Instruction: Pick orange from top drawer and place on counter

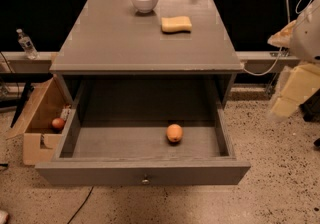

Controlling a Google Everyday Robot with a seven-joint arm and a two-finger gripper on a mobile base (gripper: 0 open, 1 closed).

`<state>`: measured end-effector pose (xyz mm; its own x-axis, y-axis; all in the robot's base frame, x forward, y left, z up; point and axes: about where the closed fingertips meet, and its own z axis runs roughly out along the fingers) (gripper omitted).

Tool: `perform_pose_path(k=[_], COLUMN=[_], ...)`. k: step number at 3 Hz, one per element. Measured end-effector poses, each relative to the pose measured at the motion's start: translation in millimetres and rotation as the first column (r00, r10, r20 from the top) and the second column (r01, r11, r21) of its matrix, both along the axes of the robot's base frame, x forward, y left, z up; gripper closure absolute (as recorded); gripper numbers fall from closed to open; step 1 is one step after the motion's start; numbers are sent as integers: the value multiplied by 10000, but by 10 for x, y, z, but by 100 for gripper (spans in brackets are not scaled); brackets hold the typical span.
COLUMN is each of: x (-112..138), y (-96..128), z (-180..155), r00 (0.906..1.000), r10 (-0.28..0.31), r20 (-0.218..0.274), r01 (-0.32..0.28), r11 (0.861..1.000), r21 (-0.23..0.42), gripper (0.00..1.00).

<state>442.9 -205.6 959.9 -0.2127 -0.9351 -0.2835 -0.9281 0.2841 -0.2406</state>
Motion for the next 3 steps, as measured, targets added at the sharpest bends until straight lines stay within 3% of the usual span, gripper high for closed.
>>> perform_pose_path(k=[1,2,3], x=[76,139,139], y=[181,292,293], z=[-315,-190,-192], r00=[9998,9982,9982], r10=[23,-134,-130], r20=[191,586,585], r01=[-52,10,6], r11=[9883,9783,9782], r21=[1526,2072,2074], gripper=[0,0,0])
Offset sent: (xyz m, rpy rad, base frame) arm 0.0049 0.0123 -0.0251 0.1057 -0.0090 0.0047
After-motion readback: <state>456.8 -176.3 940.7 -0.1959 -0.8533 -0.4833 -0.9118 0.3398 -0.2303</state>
